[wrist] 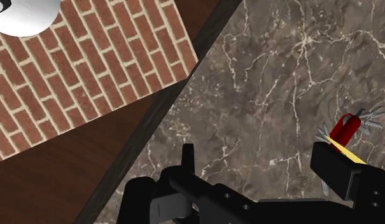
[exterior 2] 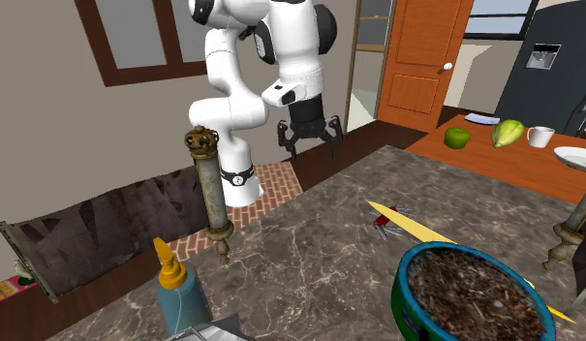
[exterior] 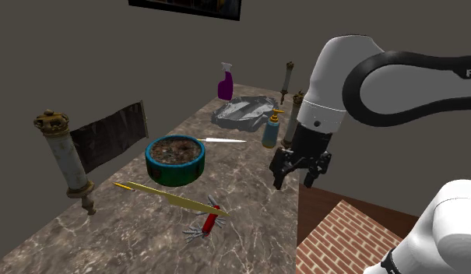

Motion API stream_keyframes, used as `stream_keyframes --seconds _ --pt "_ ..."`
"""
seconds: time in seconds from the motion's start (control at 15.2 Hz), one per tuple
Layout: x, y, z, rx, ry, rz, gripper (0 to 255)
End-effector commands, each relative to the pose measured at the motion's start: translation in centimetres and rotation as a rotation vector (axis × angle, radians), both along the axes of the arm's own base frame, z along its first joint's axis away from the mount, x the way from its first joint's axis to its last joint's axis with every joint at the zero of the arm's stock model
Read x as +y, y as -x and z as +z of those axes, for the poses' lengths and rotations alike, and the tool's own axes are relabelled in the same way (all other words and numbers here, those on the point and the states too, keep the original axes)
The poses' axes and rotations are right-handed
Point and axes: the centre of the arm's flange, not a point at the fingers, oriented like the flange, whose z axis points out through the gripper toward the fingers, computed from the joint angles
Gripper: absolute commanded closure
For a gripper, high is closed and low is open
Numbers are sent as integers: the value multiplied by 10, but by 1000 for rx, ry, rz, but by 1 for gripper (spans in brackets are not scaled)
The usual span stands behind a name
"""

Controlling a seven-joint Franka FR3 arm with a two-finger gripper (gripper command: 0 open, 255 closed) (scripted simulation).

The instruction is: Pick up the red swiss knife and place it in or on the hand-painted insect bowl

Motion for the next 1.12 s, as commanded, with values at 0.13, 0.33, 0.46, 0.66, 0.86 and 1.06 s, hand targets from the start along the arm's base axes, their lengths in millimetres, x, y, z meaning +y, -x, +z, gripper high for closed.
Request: stream_keyframes --seconds 0.13,0.33,0.46,0.66,0.86,1.06 --pt "38 -18 -23 -20 -14 -91 0" --pt "66 -33 -41 -34 -23 -157 0" --pt "85 -44 -52 -43 -30 -201 0" --pt "112 -62 -69 -57 -39 -266 0" --pt "135 -80 -83 -69 -47 -323 0" --pt "139 -81 -99 -69 -47 -323 0"
